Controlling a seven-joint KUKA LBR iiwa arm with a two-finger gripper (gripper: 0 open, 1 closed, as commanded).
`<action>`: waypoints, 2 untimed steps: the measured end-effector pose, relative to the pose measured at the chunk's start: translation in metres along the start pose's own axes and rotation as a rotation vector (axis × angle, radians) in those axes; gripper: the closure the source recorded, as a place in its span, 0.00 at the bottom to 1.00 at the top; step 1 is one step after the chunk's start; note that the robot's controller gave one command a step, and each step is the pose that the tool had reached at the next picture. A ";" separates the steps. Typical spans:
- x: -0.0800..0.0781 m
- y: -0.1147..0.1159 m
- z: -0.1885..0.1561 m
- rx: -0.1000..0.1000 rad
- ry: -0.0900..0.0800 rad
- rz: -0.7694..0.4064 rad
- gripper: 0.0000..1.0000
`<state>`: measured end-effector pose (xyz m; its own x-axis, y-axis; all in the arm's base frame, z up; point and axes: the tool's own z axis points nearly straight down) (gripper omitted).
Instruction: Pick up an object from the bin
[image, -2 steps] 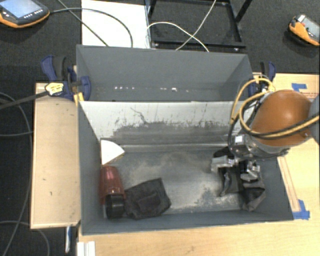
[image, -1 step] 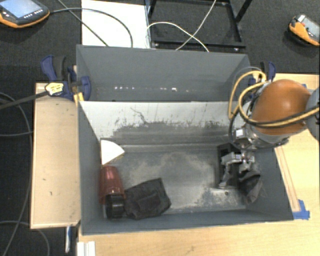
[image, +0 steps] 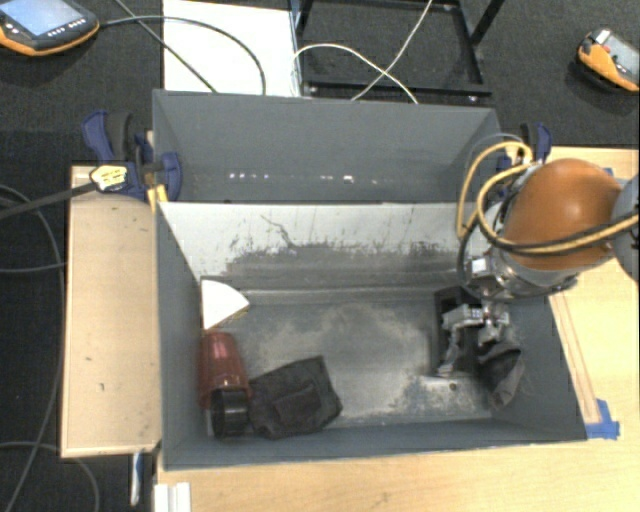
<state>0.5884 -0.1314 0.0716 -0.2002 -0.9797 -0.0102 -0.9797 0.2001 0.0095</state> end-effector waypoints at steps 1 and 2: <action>0.000 0.001 -0.002 -0.001 -0.001 0.000 1.00; 0.000 0.001 -0.019 0.002 0.000 0.001 1.00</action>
Offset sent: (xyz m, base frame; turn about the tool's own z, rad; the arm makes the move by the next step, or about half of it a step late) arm 0.0001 0.0000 0.0192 0.0000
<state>0.5871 -0.1318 0.0904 -0.2014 -0.9795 -0.0101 -0.9795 0.2013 0.0071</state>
